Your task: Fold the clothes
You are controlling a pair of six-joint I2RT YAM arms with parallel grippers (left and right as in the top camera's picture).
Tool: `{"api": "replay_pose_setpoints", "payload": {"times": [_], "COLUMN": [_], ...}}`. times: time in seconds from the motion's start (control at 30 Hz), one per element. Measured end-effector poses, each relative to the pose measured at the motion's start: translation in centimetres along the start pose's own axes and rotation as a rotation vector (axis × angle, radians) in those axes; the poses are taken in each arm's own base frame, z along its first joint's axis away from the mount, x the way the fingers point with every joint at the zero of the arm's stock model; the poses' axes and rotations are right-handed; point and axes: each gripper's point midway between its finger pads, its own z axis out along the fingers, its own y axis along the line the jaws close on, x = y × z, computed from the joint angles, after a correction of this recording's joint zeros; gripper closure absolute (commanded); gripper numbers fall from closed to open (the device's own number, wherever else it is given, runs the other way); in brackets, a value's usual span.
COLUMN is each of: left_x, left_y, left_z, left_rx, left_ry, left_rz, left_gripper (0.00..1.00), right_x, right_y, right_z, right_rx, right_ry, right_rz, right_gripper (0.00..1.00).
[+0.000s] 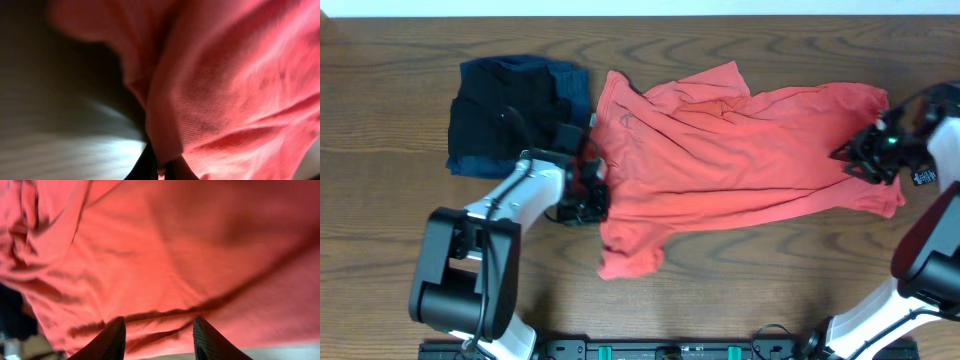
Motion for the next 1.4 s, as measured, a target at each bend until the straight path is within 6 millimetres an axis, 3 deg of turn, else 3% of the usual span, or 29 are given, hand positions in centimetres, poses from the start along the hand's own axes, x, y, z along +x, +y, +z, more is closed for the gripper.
{"api": "replay_pose_setpoints", "payload": {"times": [0.07,0.13,0.27,0.4,0.53,0.63,0.8,0.9,1.13,1.27,1.37,1.4], "left_x": [-1.0,-1.7,-1.1,0.5,1.8,2.9,5.4,6.6,9.2,9.3,9.3,9.3], "left_y": [0.8,1.5,2.4,1.3,-0.3,-1.6,-2.9,-2.3,0.4,0.7,0.5,0.3], "left_z": [-0.7,-1.2,-1.6,-2.6,-5.2,-7.7,-9.7,-8.4,-2.9,-2.1,-2.1,-2.1], "left_rx": [0.001,-0.002,-0.002,0.052,0.099,0.121,0.131,0.131,0.123,0.126,0.141,0.148], "left_ry": [-0.030,-0.051,-0.027,0.022,0.002,-0.043,-0.044,-0.007,0.035,0.025,0.024,0.023], "left_rz": [-0.031,-0.049,-0.097,-0.087,-0.048,0.001,0.033,0.014,-0.030,-0.036,-0.030,-0.021], "left_gripper": [0.92,0.73,0.62,0.57,0.53,0.37,0.35,0.35,0.37,0.61,0.90,0.94], "right_x": [0.8,1.4,2.5,1.9,1.0,0.6,0.2,0.2,0.2,0.2,0.3,0.2], "right_y": [1.4,2.4,3.5,2.5,1.4,0.4,-0.6,-0.6,-0.6,-0.6,-0.6,-0.5], "right_z": [0.9,1.6,2.7,2.7,2.2,1.7,1.2,1.2,1.3,1.3,1.3,1.3], "right_rx": [0.015,0.036,0.094,0.168,0.190,0.199,0.208,0.210,0.210,0.210,0.210,0.210], "right_ry": [0.025,0.043,0.064,0.035,0.008,-0.006,-0.016,-0.016,-0.016,-0.016,-0.015,-0.016], "right_rz": [-0.056,-0.101,-0.173,-0.159,-0.120,-0.090,-0.064,-0.062,-0.063,-0.063,-0.062,-0.063], "right_gripper": [0.50,0.47,0.43,0.39,0.39,0.39,0.39,0.39,0.38,0.38,0.38,0.38]}}
